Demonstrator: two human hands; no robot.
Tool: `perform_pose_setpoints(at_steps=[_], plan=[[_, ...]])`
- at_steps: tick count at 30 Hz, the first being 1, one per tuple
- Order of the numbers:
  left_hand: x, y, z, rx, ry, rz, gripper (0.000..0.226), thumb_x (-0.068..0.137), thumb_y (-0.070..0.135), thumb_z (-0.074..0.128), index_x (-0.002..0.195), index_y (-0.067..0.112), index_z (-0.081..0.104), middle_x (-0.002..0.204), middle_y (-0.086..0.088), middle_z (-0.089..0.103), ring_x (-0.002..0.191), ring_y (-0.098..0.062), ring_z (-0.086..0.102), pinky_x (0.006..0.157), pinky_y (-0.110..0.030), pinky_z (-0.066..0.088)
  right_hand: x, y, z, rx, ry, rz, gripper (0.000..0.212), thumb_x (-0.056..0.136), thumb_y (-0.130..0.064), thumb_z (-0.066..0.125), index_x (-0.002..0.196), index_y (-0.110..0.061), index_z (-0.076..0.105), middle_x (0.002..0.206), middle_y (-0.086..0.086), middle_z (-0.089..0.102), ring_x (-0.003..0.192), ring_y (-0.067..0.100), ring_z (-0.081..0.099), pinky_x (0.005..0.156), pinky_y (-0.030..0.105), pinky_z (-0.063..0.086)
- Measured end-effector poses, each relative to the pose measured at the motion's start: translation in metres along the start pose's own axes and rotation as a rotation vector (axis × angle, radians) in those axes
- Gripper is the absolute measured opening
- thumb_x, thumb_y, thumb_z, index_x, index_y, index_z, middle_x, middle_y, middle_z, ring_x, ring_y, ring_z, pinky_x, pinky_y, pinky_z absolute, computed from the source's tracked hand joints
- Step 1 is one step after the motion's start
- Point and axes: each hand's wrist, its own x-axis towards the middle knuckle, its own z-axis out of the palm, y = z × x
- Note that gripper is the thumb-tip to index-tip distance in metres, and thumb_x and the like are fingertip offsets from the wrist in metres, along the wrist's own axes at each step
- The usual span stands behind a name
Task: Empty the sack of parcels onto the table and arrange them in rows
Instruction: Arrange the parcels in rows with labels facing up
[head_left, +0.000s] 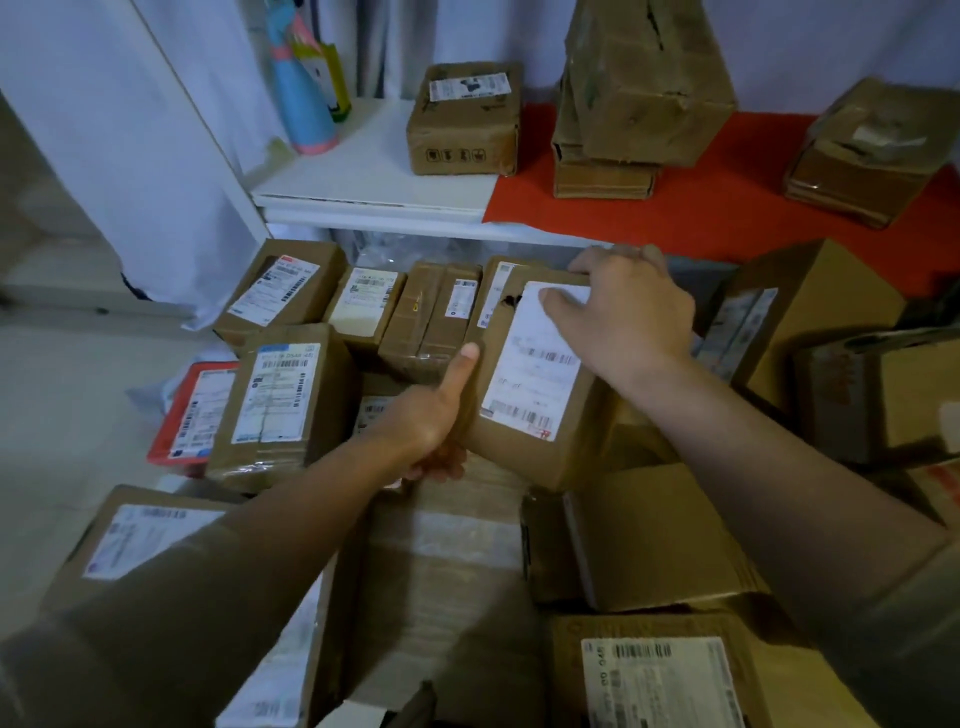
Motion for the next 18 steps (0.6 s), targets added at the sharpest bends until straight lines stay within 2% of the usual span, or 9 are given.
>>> perform_pose_setpoints(at_steps=[4, 7, 9, 13, 16, 18], plan=[[-0.013, -0.024, -0.021, 0.114, -0.080, -0.119, 0.093, 0.081, 0.087, 0.018, 0.097, 0.007, 0.063, 0.056, -0.005, 0.065, 0.040, -0.012, 0.055, 0.044, -0.015, 0.038, -0.016, -0.021, 0.019, 0.100, -0.083, -0.064, 0.038, 0.092, -0.049, 0.057, 0.121, -0.024, 0.062, 0.116, -0.003, 0.063, 0.115, 0.018, 0.051, 0.067, 0.029, 0.041], [-0.019, -0.042, -0.030, 0.132, -0.115, -0.192, 0.094, 0.079, 0.088, 0.020, 0.098, 0.007, 0.063, 0.055, -0.005, 0.060, 0.037, -0.011, 0.051, 0.039, -0.011, 0.035, -0.027, -0.029, 0.041, 0.201, -0.166, -0.059, 0.038, 0.093, -0.048, 0.056, 0.122, -0.024, 0.061, 0.119, -0.004, 0.064, 0.110, 0.017, 0.057, 0.075, 0.031, 0.053], [-0.019, -0.053, -0.032, 0.155, -0.129, -0.216, 0.091, 0.080, 0.087, 0.020, 0.098, 0.009, 0.063, 0.060, -0.007, 0.060, 0.043, -0.012, 0.051, 0.040, -0.013, 0.033, -0.035, -0.032, 0.056, 0.254, -0.219, -0.038, 0.038, 0.094, -0.047, 0.057, 0.125, -0.024, 0.060, 0.123, -0.004, 0.064, 0.109, 0.016, 0.059, 0.077, 0.032, 0.055], [-0.010, -0.077, -0.030, 0.157, -0.115, -0.272, 0.085, 0.084, 0.083, 0.027, 0.089, 0.006, 0.063, 0.058, -0.009, 0.066, 0.041, -0.013, 0.053, 0.040, -0.015, 0.031, -0.045, -0.031, 0.090, 0.391, -0.412, 0.010, 0.048, 0.093, -0.034, 0.063, 0.139, -0.023, 0.052, 0.141, 0.002, 0.053, 0.121, 0.020, 0.055, 0.092, 0.039, 0.055], [-0.001, -0.091, -0.029, 0.160, -0.085, -0.275, 0.075, 0.088, 0.075, 0.037, 0.102, 0.005, 0.061, 0.081, -0.016, 0.073, 0.054, -0.020, 0.064, 0.045, -0.022, 0.041, -0.054, -0.023, 0.108, 0.386, -0.580, 0.030, 0.061, 0.090, -0.030, 0.067, 0.145, -0.023, 0.042, 0.145, 0.004, 0.045, 0.130, 0.026, 0.047, 0.102, 0.043, 0.050], [0.005, -0.097, -0.027, 0.358, -0.008, -0.210, 0.063, 0.095, 0.063, 0.041, 0.124, 0.009, 0.055, 0.105, -0.019, 0.069, 0.076, -0.024, 0.069, 0.059, -0.026, 0.052, -0.061, -0.020, 0.115, 0.328, -0.618, 0.028, 0.058, 0.090, -0.028, 0.068, 0.142, -0.021, 0.044, 0.140, 0.006, 0.046, 0.128, 0.028, 0.048, 0.101, 0.043, 0.050]])
